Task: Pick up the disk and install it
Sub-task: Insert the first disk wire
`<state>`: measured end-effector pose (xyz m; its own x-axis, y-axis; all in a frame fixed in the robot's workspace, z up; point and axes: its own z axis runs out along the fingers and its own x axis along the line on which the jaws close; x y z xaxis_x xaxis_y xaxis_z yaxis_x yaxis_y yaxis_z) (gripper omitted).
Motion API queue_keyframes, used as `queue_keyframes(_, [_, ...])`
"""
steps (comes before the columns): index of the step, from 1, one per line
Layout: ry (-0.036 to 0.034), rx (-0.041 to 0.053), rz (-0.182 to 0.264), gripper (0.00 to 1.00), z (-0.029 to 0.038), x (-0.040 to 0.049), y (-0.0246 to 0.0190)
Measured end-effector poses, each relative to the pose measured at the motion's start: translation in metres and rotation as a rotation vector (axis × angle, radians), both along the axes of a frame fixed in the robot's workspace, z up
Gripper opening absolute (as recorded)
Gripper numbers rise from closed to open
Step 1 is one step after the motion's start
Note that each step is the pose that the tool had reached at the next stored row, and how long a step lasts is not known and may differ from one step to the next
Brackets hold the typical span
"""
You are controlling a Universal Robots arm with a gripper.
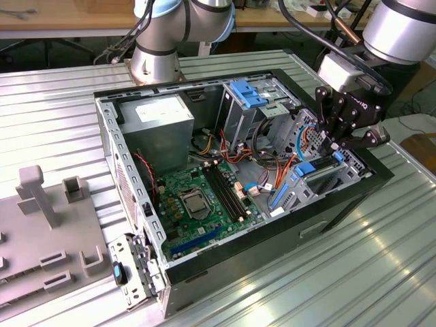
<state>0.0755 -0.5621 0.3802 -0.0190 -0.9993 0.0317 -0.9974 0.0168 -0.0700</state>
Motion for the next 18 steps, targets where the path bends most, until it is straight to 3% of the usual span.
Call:
queue_keyframes(13, [-0.0001,0.0002,-0.001,0.11,0.0032,0.0000,0.0000])
queue_keyframes(18, [0.0005,0.0001,0.011,0.11,0.0033,0.0080,0.0014])
